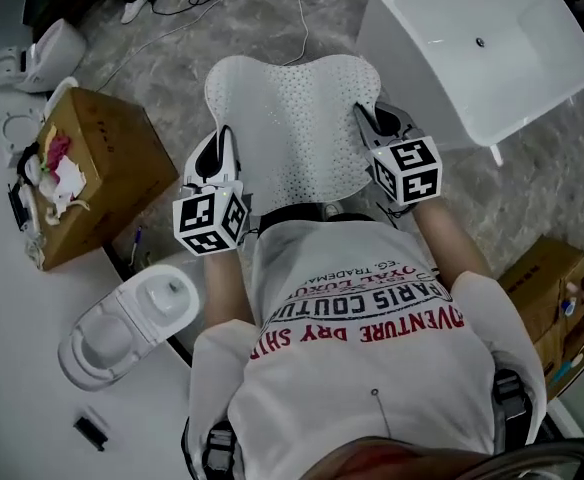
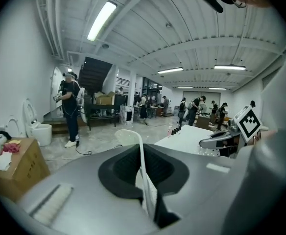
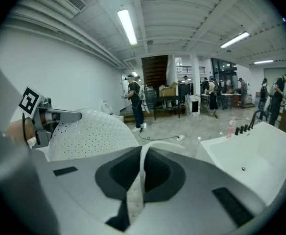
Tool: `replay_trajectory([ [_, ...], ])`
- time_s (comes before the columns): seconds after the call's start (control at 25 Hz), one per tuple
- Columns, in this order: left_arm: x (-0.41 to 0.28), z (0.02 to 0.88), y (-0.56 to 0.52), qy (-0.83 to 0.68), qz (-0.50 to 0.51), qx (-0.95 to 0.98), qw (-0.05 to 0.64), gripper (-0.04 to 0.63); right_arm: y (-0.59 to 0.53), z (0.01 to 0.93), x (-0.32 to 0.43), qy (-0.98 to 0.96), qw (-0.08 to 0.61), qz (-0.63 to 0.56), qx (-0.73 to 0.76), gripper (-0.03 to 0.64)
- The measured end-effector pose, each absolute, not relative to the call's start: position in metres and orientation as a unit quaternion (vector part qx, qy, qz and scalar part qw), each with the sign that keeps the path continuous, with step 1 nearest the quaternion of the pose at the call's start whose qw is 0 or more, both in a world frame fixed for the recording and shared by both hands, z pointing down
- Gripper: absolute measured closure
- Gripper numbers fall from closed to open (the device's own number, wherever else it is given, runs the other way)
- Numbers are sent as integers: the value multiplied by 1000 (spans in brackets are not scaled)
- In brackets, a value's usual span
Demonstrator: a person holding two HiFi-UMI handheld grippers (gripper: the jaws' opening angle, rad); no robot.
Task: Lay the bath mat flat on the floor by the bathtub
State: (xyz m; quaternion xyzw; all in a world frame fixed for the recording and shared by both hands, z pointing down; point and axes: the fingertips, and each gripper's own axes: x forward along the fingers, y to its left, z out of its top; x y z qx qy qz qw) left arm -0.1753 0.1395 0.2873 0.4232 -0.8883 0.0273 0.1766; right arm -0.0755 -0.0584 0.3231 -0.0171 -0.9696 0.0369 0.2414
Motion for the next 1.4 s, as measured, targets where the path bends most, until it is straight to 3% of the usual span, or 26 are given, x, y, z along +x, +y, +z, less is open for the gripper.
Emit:
replay_trajectory([
  [0.4,-266,306,-52,-770,75,602,195,578,-189,350,-92,-943,252,113,185,604],
  [0.8,-332,325,-180,-616,133,754,186,580,-241,366,-84,-863,237,179,409,604],
  [1.12,-321,364,-216,-517,176,813,199,578,-225,398,-63,-799,263,205,500,604],
  [1.4,-291,453,-239,-487,209,819,221,578,-237,479,-38,-786,273,231,503,604],
])
